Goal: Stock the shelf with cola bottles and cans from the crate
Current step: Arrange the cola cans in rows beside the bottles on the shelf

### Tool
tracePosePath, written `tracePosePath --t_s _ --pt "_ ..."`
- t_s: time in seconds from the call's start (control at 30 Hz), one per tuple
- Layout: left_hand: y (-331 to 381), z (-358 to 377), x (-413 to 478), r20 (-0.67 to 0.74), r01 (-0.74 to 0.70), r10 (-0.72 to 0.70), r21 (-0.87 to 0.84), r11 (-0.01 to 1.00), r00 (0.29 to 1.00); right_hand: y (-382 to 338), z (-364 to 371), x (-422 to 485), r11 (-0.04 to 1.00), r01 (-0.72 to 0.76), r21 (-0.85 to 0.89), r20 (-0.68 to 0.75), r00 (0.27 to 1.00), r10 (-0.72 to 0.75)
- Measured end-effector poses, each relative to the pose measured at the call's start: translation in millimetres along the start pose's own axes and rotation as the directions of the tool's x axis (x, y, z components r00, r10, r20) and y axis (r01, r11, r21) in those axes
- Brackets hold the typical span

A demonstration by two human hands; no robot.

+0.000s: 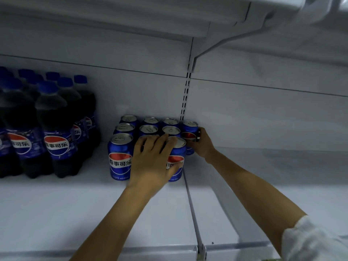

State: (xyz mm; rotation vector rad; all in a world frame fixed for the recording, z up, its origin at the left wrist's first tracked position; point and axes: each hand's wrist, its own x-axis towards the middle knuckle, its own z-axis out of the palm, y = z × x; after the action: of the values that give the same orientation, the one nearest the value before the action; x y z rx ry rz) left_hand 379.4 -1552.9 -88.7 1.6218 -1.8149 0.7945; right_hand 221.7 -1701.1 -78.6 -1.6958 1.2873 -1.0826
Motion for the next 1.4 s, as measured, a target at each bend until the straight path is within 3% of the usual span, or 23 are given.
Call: tracePosePath --t_s 0.3,0.47,0.53,0.77,1.0,1.1,1.2,1.3,1.4 --pt "3 -2 0 0.008 0.025 -0.025 0.015 1.000 1.000 -1 5 4 0.998 0.018 -0.053 -0.005 1.000 -0.018" --pt "6 -6 0 0.024 0.045 -0.045 0.023 0.999 0.999 -6 1 5 0.917 0.045 -0.396 0.017 0.999 -0.042" --pt "7 -7 1 0.029 0.046 -0.046 0.027 0.999 0.999 -7 -3 7 0.893 0.031 -0.449 0.036 0.999 -0.016" --pt "7 -6 1 0.017 0.034 -0.035 0.044 0.998 0.999 -7 0 4 0.875 -0.020 -0.483 0.009 1.000 0.028" --pt "21 -20 2 0.038 0.038 -0.039 0.042 0.998 0.999 -22 -26 -1 0.871 -0.069 -0.486 0.119 0.982 0.144" --pt "54 -31 6 0.014 0.072 -0.071 -0.057 0.996 0.997 -26 -58 -37 0.910 -0.045 -0.413 0.128 0.986 0.107" --pt "118 -49 11 0.028 0.055 -0.050 -0.226 0.973 0.998 -20 -102 -98 0.980 -0.022 -0.199 0.173 0.983 0.057" --pt "198 -63 -3 0.037 -0.001 0.023 -0.498 0.867 0.999 1 -163 -169 0.994 0.105 -0.021 0.123 0.987 -0.102" --pt "276 -69 -39 0.003 -0.060 0.085 -0.691 0.720 0.996 35 -232 -253 0.985 0.173 0.016 0.008 0.985 -0.173"
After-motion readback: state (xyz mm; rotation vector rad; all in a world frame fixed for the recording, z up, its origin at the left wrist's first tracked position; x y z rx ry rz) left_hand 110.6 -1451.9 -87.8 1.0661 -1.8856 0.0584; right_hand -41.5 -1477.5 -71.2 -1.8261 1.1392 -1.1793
